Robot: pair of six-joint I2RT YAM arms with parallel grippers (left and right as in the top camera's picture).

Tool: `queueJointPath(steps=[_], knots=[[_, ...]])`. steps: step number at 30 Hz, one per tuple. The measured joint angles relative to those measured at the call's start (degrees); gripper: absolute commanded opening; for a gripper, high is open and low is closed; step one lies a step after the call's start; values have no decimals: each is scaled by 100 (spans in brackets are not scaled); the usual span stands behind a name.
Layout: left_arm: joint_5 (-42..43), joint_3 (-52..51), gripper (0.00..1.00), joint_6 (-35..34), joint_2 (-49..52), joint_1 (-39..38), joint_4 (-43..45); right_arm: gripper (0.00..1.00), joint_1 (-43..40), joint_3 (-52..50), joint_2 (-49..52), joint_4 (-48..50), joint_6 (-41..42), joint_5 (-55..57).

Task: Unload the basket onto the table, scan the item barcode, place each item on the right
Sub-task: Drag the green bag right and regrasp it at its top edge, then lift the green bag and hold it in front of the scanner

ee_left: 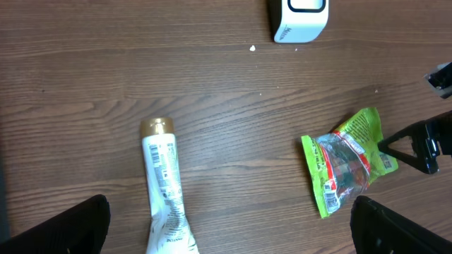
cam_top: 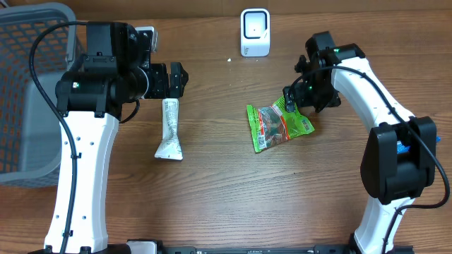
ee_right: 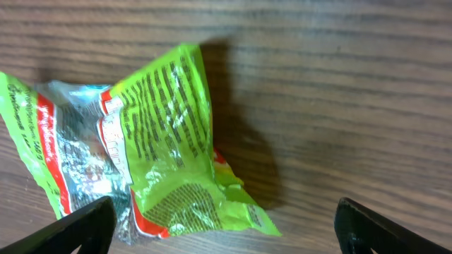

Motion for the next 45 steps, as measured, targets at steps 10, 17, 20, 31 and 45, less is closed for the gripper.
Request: queueJointPath(steps=[10, 17, 20, 31, 45], knots=[[0, 0, 100, 0, 0, 0, 0, 100, 79, -855, 0, 553, -785, -874], [0, 0, 100, 0, 0, 0, 0, 94, 319, -1539, -72, 1137, -772, -1427], [-2, 0, 100, 0, 0, 0, -2, 70, 450, -1757, -177, 1502, -411, -1331], [0, 0, 100, 0, 0, 0, 0, 4, 590, -2243, -352, 2223, 953, -1167], [0, 0, 100, 0, 0, 0, -2, 4, -127, -1255, -555, 1014, 636, -2319]])
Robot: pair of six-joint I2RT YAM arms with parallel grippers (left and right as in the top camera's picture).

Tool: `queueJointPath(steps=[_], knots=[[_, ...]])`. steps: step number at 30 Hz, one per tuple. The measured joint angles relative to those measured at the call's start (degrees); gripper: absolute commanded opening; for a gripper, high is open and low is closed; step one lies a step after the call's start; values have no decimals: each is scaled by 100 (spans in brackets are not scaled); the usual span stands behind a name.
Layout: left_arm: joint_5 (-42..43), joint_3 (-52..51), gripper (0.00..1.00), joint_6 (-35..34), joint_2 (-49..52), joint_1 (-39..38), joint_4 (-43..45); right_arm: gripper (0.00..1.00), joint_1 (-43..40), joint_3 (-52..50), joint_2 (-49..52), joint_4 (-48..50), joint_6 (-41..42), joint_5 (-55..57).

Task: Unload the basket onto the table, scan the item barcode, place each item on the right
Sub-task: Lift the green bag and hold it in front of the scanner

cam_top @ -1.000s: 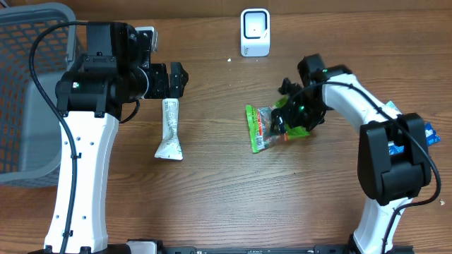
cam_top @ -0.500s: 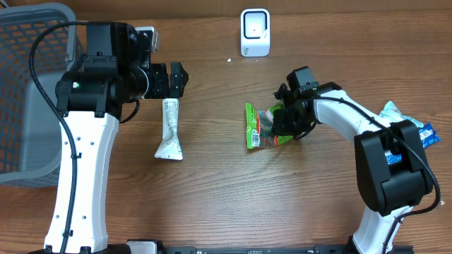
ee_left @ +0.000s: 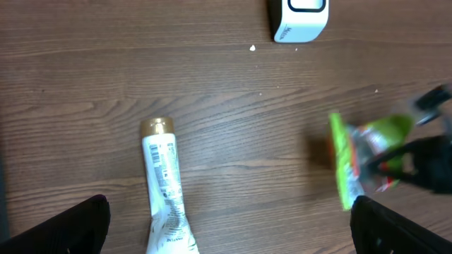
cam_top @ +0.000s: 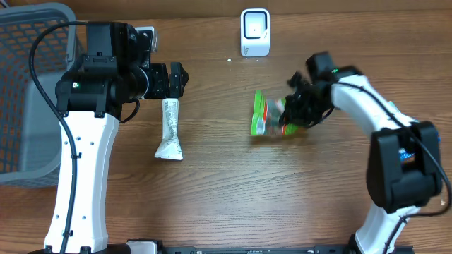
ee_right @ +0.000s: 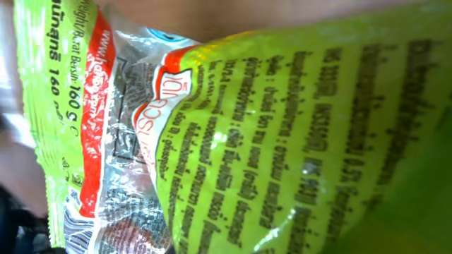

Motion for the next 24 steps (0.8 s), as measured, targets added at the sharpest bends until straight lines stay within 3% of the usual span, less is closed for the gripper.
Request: queueJointPath(steps=[9, 16, 24], knots=[[0, 0, 100, 0, 0, 0, 0, 4, -225, 321, -1097, -90, -127, -107], [0, 0, 100, 0, 0, 0, 2, 4, -221, 321, -1259, -42, 221, 767], [0, 0, 100, 2, 0, 0, 2, 4, -4, 321, -1434, 697, 822, 1904]])
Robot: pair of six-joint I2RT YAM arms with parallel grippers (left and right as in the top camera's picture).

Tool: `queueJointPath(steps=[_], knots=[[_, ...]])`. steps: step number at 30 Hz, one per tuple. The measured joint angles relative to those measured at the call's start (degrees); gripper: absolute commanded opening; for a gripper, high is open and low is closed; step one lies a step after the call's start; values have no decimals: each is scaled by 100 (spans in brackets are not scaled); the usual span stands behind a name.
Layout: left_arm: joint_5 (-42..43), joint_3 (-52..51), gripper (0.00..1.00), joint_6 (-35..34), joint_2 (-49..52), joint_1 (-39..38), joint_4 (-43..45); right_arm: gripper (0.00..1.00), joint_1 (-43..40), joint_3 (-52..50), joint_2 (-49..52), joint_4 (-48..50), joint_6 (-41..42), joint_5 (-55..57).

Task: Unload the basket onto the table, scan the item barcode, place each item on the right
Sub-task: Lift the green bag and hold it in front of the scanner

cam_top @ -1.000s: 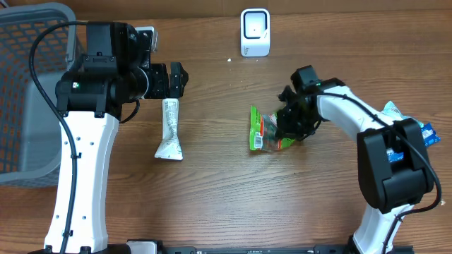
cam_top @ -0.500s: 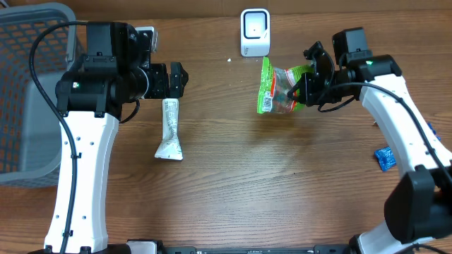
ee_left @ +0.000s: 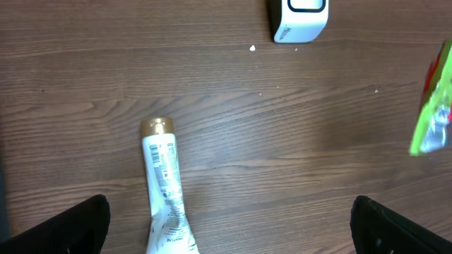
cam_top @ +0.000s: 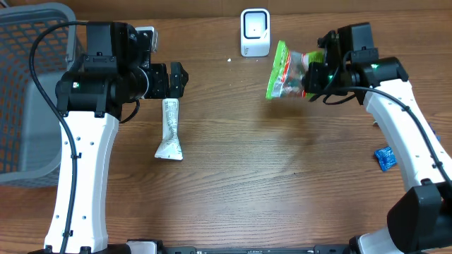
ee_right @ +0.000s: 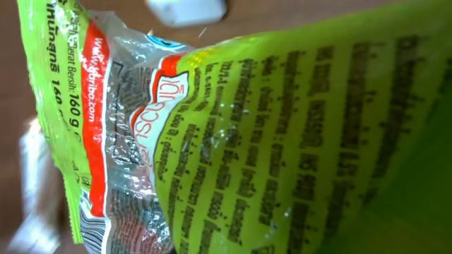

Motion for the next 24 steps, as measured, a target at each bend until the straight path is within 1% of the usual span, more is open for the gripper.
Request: queueJointPath(steps=[2, 4, 7, 9, 11, 12, 13, 14, 15, 16, 17, 20, 24], knots=[[0, 0, 100, -2, 0, 0, 0, 4, 260, 0, 0, 258, 103, 619], [-2, 0, 100, -2, 0, 0, -2, 4, 654, 0, 0, 647, 153, 1473], [-2, 0, 100, -2, 0, 0, 2, 4, 1318, -4, 0, 1429, 101, 2889], [0, 0, 100, -2, 0, 0, 0, 4, 1714, -17, 0, 2275, -223, 3829], [0, 0, 100, -2, 0, 0, 0, 4, 1978, 9, 63, 3805, -1095, 4756], [0, 0, 100, 0, 0, 0, 2, 4, 2009, -2, 76, 4306, -1458, 4955], [0, 0, 100, -2, 0, 0, -13, 4, 2015, 9, 142, 5125, -2004, 5178], [0, 0, 100, -2, 0, 0, -11, 4, 2009, 42, 190, 5539, -2332, 5287], [-2, 0, 100, -2, 0, 0, 2, 4, 1996, 42, 280, 6194, -2793, 5423], [0, 0, 99, -2, 2, 0, -7, 4, 1989, 59, 382, 6773, -3281, 5497], [0, 0, 100, -2, 2, 0, 0, 4, 1963, 74, 533, 7287, -3969, 5528], [0, 0, 100, -2, 2, 0, 2, 4, 1956, 74, 887, 7608, -5117, 5285], [0, 0, 100, -2, 2, 0, -4, 4, 1958, 72, 1615, 7987, -6218, 4927]])
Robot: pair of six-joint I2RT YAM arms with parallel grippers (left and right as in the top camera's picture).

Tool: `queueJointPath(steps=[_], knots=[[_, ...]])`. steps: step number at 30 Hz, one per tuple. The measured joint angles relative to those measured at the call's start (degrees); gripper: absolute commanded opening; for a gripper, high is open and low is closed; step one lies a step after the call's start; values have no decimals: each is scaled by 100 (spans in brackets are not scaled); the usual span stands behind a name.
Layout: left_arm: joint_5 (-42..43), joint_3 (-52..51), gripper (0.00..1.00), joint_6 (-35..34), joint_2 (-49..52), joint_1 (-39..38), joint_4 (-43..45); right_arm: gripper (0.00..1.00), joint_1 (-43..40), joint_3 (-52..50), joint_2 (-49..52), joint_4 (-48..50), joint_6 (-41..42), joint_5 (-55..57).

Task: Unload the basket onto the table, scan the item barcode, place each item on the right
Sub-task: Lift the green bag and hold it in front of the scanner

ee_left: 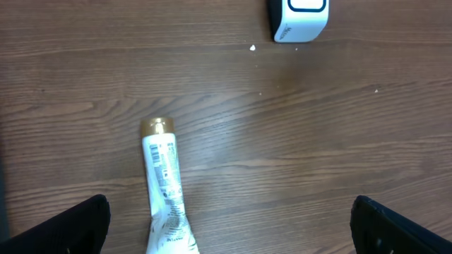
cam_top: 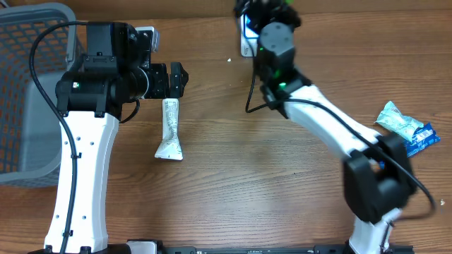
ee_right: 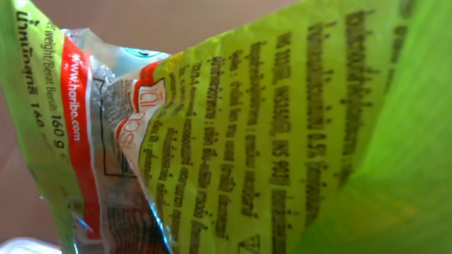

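A green snack bag (ee_right: 233,134) with red and silver print fills the right wrist view, held close to the camera and hiding the fingers. My right gripper (cam_top: 268,8) is shut on it, raised high at the table's far edge over the white barcode scanner (cam_top: 244,42). The arm covers most of the scanner there. In the left wrist view the scanner (ee_left: 299,18) shows in full at the top. My left gripper (ee_left: 229,236) hangs open above a white tube with a gold cap (ee_left: 166,194).
The white tube (cam_top: 169,130) lies left of centre. A grey mesh basket (cam_top: 28,92) stands at the far left. A pale teal packet (cam_top: 395,118) and a blue packet (cam_top: 422,135) lie at the right edge.
My right gripper has moved left and up with the green bag, from right of the scanner to above it. The bag has left the left wrist view. The left arm is unchanged.
The green bag first lay flat on the table with my right gripper open at its right edge. Then the gripper was shut on it and had lifted it. After that it held the bag near the scanner, and now over it. The left arm stayed still.
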Motion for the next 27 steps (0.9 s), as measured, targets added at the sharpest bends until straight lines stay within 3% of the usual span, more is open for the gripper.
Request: queueJointPath(steps=[5, 12, 27], knots=[[0, 0, 99, 0, 0, 0, 7, 4, -7, -11, 1086, 1193, -1224, -380], [0, 0, 100, 0, 0, 0, 4, 4, -149, -13, 1626, 1390, -2173, -1270], [0, 0, 100, 0, 0, 0, 4, 4, -564, -13, 1810, 1589, -2538, -1891]])
